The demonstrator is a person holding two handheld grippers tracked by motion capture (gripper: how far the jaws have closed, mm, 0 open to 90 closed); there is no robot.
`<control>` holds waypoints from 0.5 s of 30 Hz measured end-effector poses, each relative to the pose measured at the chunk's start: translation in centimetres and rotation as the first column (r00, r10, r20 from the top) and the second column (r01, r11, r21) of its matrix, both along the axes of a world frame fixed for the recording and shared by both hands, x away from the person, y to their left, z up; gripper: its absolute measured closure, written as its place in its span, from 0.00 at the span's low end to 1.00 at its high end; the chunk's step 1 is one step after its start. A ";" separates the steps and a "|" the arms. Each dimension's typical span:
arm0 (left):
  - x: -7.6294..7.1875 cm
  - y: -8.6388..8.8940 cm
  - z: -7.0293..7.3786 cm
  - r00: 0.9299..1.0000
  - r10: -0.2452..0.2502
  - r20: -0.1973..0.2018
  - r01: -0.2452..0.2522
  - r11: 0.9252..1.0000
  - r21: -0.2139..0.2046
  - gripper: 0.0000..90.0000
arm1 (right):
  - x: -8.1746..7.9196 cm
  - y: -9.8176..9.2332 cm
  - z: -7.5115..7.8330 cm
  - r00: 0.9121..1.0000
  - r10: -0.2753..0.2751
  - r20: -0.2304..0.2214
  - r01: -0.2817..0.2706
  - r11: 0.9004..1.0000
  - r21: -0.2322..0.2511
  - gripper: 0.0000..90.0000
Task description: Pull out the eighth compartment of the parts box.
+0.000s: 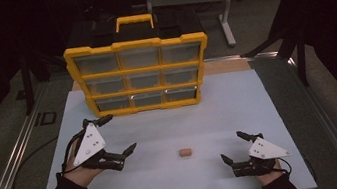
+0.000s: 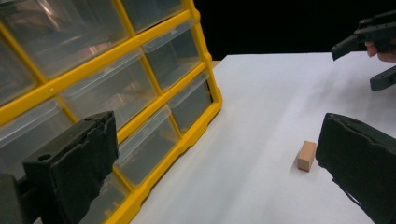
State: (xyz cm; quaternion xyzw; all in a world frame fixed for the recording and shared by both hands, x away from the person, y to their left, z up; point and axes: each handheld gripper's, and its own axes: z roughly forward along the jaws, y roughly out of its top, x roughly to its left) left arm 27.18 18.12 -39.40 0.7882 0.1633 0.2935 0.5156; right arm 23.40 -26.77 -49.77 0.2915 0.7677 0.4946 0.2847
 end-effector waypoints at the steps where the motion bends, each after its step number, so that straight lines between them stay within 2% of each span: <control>1: 0.1 -0.2 0.0 1.000 -0.007 0.001 0.007 1.000 0.003 0.00 | 0.0 0.0 0.0 1.000 0.000 0.000 0.000 1.000 -0.001 0.10; 8: 0.7 -1.7 0.3 0.999 -0.029 0.034 0.027 0.998 0.050 0.00 | 0.0 0.1 0.0 1.000 0.004 -0.007 -0.004 1.000 0.003 0.10; 12: 1.2 -2.7 0.3 0.998 -0.042 0.052 0.037 0.995 0.094 0.00 | 0.0 0.1 0.0 1.000 0.004 -0.009 -0.004 1.000 0.004 0.10; 15: 1.6 -3.5 0.2 0.998 -0.048 0.050 0.041 0.992 0.122 0.00 | 0.0 0.1 0.0 1.000 0.005 -0.009 -0.005 1.000 0.004 0.10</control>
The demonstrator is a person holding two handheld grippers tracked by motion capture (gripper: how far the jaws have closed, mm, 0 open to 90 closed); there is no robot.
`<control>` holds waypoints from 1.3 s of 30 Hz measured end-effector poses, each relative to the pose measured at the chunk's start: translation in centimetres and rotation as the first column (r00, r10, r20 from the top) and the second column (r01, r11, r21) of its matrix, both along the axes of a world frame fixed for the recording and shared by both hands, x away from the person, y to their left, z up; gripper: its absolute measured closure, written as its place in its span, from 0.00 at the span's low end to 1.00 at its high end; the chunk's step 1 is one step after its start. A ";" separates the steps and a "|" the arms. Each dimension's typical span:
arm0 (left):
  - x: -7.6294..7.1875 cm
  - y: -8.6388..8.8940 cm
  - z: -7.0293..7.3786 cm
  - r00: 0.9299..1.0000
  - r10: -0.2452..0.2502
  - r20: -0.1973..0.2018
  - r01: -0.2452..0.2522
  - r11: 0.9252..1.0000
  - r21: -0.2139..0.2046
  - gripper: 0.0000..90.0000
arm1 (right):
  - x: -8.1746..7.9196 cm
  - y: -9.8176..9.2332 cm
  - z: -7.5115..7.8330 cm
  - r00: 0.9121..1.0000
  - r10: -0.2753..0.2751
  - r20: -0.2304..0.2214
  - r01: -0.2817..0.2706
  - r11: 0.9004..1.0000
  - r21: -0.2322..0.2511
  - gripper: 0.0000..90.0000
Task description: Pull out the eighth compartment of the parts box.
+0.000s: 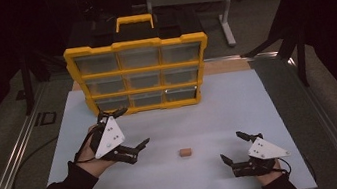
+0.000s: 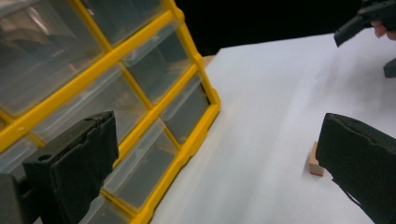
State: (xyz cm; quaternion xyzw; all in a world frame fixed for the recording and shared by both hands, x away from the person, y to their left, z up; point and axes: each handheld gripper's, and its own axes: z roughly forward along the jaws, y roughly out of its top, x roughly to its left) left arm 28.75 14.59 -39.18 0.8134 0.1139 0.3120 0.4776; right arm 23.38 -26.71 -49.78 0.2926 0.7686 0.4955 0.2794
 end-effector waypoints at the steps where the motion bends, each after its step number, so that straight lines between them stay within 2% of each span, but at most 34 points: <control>1: 0.1 -0.3 0.0 1.000 0.003 0.007 -0.003 1.000 0.017 0.00 | 0.0 0.0 0.0 1.000 0.000 0.001 0.000 1.000 -0.001 0.10; 4: 0.3 -1.0 0.0 1.000 0.003 0.010 -0.003 0.999 0.034 0.00 | 0.0 0.0 0.0 1.000 0.000 -0.001 0.000 1.000 0.000 0.10; 5: 0.5 -1.3 0.1 1.000 -0.004 0.012 0.003 0.999 0.051 0.00 | 0.0 0.0 0.0 1.000 0.000 -0.001 0.000 1.000 0.000 0.10; 6: 0.7 -1.9 0.1 1.000 -0.004 0.017 0.003 0.998 0.069 0.00 | 0.1 -0.1 0.0 1.000 0.011 0.006 -0.011 1.000 -0.015 0.10; 7: 0.7 -1.9 0.1 1.000 -0.004 0.017 0.003 0.998 0.069 0.00 | 0.1 -0.1 0.0 1.000 0.011 0.006 -0.011 1.000 -0.015 0.10; 10: 1.2 -2.9 0.1 0.999 -0.029 0.030 0.026 0.995 0.100 0.00 | 0.0 -0.1 0.0 1.000 0.011 0.008 -0.011 1.000 -0.017 0.10; 21: 2.4 -4.6 -0.3 0.997 -0.037 0.067 0.026 0.987 0.160 0.00 | -0.1 0.0 0.1 1.000 0.011 0.012 -0.011 1.000 -0.016 0.10; 24: 2.9 -5.3 -0.5 0.995 -0.050 0.086 0.032 0.978 0.204 0.00 | -0.1 0.1 0.1 1.000 0.015 0.014 -0.014 1.000 -0.014 0.10; 28: 3.3 -5.7 -0.6 0.994 -0.052 0.094 0.031 0.977 0.212 0.00 | -0.1 0.0 0.2 1.000 0.014 0.015 -0.014 1.000 -0.013 0.10; 30: 3.6 -5.9 -0.7 0.993 -0.058 0.106 0.032 0.973 0.228 0.00 | -0.1 0.0 0.2 1.000 0.014 0.018 -0.014 1.000 -0.009 0.10; 33: 4.1 -6.4 -1.0 0.988 -0.075 0.135 0.037 0.963 0.266 0.01 | -0.1 -0.1 0.2 1.000 0.013 0.020 -0.013 1.000 -0.006 0.10; 35: 4.3 -6.5 -1.1 0.988 -0.080 0.133 0.043 0.963 0.266 0.01 | -0.1 -0.1 0.2 1.000 0.012 0.023 -0.012 1.000 -0.008 0.10; 36: 4.5 -6.7 -1.3 0.985 -0.085 0.147 0.041 0.959 0.281 0.01 | -0.1 -0.1 0.2 1.000 0.012 0.023 -0.012 1.000 -0.007 0.10; 38: 4.6 -6.8 -1.4 0.984 -0.086 0.156 0.038 0.958 0.285 0.01 | -0.2 -0.1 0.2 1.000 0.004 0.014 -0.004 1.000 0.014 0.10; 39: 4.9 -6.9 -1.5 0.982 -0.092 0.165 0.039 0.954 0.299 0.02 | -0.2 -0.1 0.2 1.000 0.003 0.013 -0.003 1.000 0.014 0.10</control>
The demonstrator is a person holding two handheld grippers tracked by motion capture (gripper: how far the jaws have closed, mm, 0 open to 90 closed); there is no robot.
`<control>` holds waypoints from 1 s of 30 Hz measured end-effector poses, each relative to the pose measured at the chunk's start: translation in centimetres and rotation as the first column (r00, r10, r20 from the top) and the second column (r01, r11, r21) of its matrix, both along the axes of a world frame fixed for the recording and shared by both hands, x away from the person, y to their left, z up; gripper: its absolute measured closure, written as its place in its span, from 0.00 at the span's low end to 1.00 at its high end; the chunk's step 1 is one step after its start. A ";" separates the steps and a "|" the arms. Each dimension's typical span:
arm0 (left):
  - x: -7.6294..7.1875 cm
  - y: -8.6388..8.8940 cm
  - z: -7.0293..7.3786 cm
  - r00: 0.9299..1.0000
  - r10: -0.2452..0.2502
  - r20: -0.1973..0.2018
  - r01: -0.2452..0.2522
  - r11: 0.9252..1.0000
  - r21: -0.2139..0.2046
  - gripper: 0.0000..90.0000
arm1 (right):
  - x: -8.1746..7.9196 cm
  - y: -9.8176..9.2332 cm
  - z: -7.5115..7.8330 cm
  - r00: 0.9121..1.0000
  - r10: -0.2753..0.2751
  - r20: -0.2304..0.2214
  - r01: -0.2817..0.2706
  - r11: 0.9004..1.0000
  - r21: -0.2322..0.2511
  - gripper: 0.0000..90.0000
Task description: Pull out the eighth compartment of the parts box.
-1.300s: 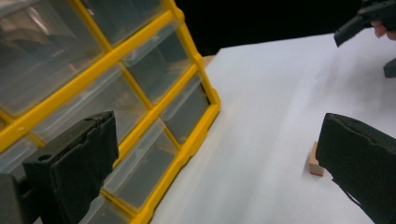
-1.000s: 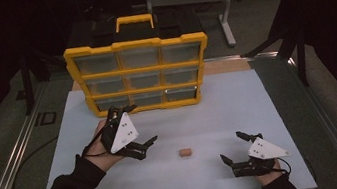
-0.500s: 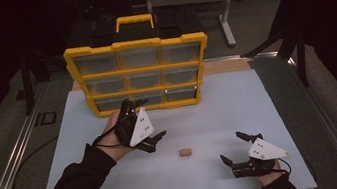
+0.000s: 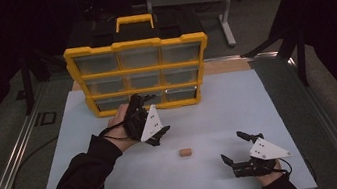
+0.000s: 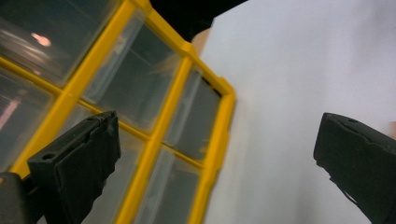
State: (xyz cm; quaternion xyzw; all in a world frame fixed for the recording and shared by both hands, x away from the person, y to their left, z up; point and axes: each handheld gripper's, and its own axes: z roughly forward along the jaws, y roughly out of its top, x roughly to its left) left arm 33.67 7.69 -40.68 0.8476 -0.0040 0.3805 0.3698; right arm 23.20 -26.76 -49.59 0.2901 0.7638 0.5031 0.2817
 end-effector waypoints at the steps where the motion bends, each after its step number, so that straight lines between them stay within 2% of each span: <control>1: 0.0 0.0 0.0 1.000 0.000 0.000 0.000 1.000 0.000 0.02 | 0.0 0.0 0.0 1.000 0.000 0.000 0.000 1.000 0.000 0.10; 2: 0.1 -0.1 -0.1 1.000 -0.001 0.017 0.001 1.000 -0.001 0.02 | 0.0 -0.1 0.0 1.000 0.010 0.000 -0.010 1.000 -0.019 0.10; 3: 0.3 -0.1 -0.1 1.000 0.000 0.017 0.000 1.000 0.005 0.03 | 0.0 -0.1 0.0 1.000 0.008 0.001 -0.008 1.000 -0.018 0.10; 4: 0.5 -0.2 -0.2 0.999 -0.006 0.035 0.006 1.000 0.004 0.03 | 0.0 0.0 0.0 1.000 0.007 0.002 -0.007 1.000 -0.019 0.10; 6: 0.6 -0.2 -0.2 0.999 -0.012 0.040 0.011 1.000 0.012 0.04 | 0.0 0.0 0.0 1.000 0.007 0.004 -0.006 1.000 -0.020 0.10; 7: 0.8 -0.2 -0.3 0.998 -0.009 0.055 0.008 1.000 0.018 0.04 | 0.0 0.0 0.0 1.000 0.007 0.004 -0.006 1.000 -0.020 0.10; 9: 1.1 -0.2 -0.5 0.998 -0.013 0.067 0.012 1.000 0.014 0.05 | 0.0 0.0 0.0 1.000 0.006 0.002 -0.006 1.000 -0.018 0.10; 11: 1.2 -0.1 -0.6 0.998 -0.016 0.062 0.015 1.000 0.020 0.05 | 0.0 0.0 0.0 1.000 0.007 0.004 -0.007 1.000 -0.019 0.10; 13: 1.5 0.0 -0.9 0.996 -0.021 0.086 0.017 0.999 0.046 0.05 | 0.0 0.0 0.0 1.000 0.008 0.004 -0.008 1.000 -0.020 0.10; 19: 2.3 -0.1 -1.4 0.993 -0.031 0.110 0.023 0.997 0.074 0.09 | 0.0 0.1 0.0 1.000 0.010 0.003 -0.010 1.000 -0.019 0.10; 23: 2.9 -0.3 -1.6 0.990 -0.049 0.133 0.032 0.991 0.129 0.11 | 0.0 0.0 0.0 1.000 0.011 0.003 -0.011 1.000 -0.020 0.10; 27: 3.4 -0.6 -1.9 0.985 -0.053 0.164 0.028 0.988 0.151 0.16 | 0.0 0.0 0.0 1.000 0.014 0.004 -0.014 1.000 -0.020 0.10; 30: 3.7 -0.7 -2.2 0.985 -0.057 0.163 0.030 0.986 0.166 0.17 | 0.0 0.0 0.0 1.000 0.015 0.006 -0.015 1.000 -0.020 0.10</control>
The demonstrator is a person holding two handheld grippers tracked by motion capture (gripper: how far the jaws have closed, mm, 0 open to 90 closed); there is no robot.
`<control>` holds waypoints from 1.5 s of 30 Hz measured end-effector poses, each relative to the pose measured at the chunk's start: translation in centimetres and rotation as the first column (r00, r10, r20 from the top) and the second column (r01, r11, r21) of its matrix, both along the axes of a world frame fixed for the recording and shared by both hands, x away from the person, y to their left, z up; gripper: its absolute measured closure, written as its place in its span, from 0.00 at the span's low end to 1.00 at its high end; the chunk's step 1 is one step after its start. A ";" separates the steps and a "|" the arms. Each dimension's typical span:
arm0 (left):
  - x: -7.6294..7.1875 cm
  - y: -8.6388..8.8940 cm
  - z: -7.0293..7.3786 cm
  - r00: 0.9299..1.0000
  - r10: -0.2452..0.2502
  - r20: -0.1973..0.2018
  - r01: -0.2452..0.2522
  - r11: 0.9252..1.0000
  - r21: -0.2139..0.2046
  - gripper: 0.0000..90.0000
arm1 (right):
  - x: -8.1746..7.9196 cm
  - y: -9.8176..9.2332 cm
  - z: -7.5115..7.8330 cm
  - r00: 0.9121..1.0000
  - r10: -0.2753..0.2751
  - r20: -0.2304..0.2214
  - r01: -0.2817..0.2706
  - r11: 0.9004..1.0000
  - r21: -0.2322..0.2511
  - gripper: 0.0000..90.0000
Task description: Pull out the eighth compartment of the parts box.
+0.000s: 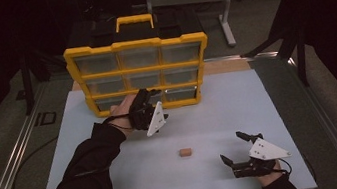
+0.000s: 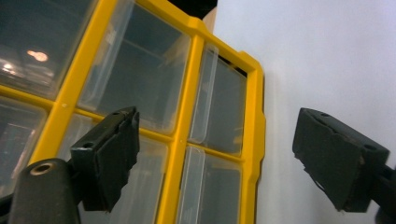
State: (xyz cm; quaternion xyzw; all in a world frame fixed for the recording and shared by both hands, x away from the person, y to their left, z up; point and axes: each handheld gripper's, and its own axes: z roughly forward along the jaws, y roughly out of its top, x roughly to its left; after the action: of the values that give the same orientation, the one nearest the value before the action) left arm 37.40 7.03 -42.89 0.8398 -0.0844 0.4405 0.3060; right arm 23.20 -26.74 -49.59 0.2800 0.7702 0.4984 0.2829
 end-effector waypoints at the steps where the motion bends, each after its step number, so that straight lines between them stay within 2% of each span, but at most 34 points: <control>1: 0.1 0.0 -0.1 1.000 -0.001 -0.004 0.001 1.000 0.007 0.18 | 0.0 0.0 0.0 1.000 0.000 0.000 0.000 1.000 0.000 0.10; 5: 0.5 0.1 -0.8 1.000 0.015 0.011 -0.015 1.000 0.023 0.21 | 0.0 0.0 0.0 1.000 0.001 -0.001 -0.001 1.000 0.002 0.10; 6: 0.7 0.1 -0.8 1.000 0.016 0.004 -0.016 1.000 0.020 0.23 | 0.0 0.0 0.0 1.000 0.003 -0.001 -0.003 1.000 0.000 0.10; 9: 1.0 0.0 -0.9 1.000 0.013 0.010 -0.013 1.000 0.015 0.25 | 0.0 0.0 0.0 1.000 0.001 -0.005 -0.001 1.000 0.004 0.10; 13: 1.5 0.1 -1.2 1.000 0.009 0.016 -0.010 1.000 0.029 0.31 | 0.0 0.1 0.0 1.000 0.003 -0.004 -0.003 1.000 0.002 0.10; 18: 2.3 0.1 -1.9 1.000 0.021 -0.004 -0.021 0.999 0.041 0.36 | 0.1 0.0 -0.1 1.000 0.002 -0.006 -0.002 1.000 -0.001 0.10; 20: 2.7 0.0 -2.3 0.999 0.031 0.005 -0.031 0.998 0.052 0.37 | 0.0 0.1 -0.1 1.000 0.003 -0.005 -0.003 1.000 -0.001 0.10; 25: 3.3 -0.3 -2.9 0.998 0.050 0.023 -0.051 0.998 0.043 0.41 | 0.1 0.0 -0.1 1.000 0.007 -0.008 -0.007 1.000 0.003 0.10; 31: 4.1 -0.3 -3.6 0.996 0.073 0.042 -0.076 0.995 0.068 0.51 | 0.0 0.0 -0.1 1.000 0.003 -0.011 -0.003 1.000 0.007 0.10; 35: 4.5 -0.3 -3.7 0.996 0.085 0.042 -0.087 0.994 0.064 0.58 | 0.0 -0.1 -0.1 1.000 0.003 -0.012 -0.003 1.000 0.007 0.10; 39: 4.7 -0.5 -4.1 0.995 0.078 0.059 -0.083 0.994 0.076 0.61 | 0.0 -0.1 -0.1 1.000 0.004 -0.011 -0.004 1.000 0.007 0.10; 40: 4.8 -0.5 -4.1 0.995 0.085 0.053 -0.089 0.994 0.069 0.62 | 0.0 -0.1 0.0 1.000 0.003 -0.010 -0.003 1.000 0.008 0.10; 42: 4.9 -0.6 -4.2 0.993 0.093 0.070 -0.097 0.994 0.058 0.62 | 0.0 -0.1 -0.1 1.000 0.003 -0.011 -0.003 1.000 0.008 0.10; 43: 4.9 -0.6 -4.1 0.993 0.099 0.063 -0.103 0.993 0.060 0.62 | 0.0 -0.1 -0.1 1.000 0.003 -0.012 -0.003 1.000 0.009 0.10; 44: 5.0 -0.7 -4.2 0.992 0.102 0.078 -0.107 0.992 0.065 0.62 | 0.0 -0.1 -0.1 1.000 0.003 -0.012 -0.003 1.000 0.010 0.10; 45: 5.1 -0.7 -4.2 0.992 0.101 0.074 -0.107 0.992 0.070 0.62 | 0.1 -0.1 -0.1 1.000 0.002 -0.012 -0.002 1.000 0.009 0.10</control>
State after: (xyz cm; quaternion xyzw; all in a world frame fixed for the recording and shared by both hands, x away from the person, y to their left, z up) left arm 42.50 6.36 -47.12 0.8378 -0.0675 0.4817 0.2481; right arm 23.26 -26.80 -49.70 0.2835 0.7700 0.5004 0.2763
